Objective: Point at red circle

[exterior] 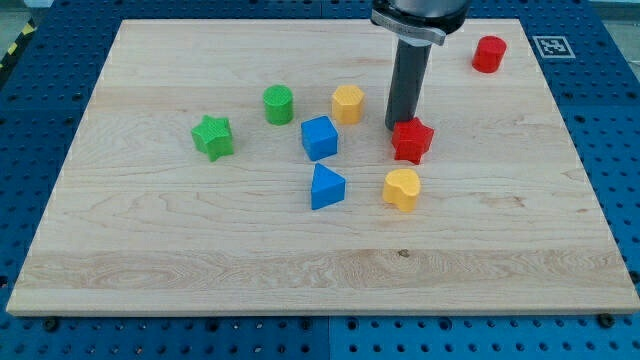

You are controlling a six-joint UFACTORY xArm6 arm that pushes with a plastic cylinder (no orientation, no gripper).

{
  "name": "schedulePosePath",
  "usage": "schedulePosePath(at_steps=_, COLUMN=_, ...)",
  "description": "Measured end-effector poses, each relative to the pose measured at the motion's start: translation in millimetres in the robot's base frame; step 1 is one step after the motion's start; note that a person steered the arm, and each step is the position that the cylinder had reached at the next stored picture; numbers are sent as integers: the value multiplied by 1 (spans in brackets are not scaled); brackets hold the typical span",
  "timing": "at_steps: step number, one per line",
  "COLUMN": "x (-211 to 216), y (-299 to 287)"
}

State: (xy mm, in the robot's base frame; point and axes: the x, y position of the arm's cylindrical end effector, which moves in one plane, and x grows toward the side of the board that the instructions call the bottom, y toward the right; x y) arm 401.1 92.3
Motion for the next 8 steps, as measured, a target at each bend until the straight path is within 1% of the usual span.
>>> schedulePosePath(at_steps=1, x=-46, y=12)
schedulePosePath(at_steps=2, x=-54, y=44)
schedulePosePath(at_steps=4, x=-51, y=152)
schedulePosePath(at_steps=5, x=-80, y=192)
schedulePosePath(at_steps=6, x=-122, y=211)
schedulePosePath(at_steps=7, x=-130, y=213)
schedulePosePath(at_steps=8, x=-149, y=211)
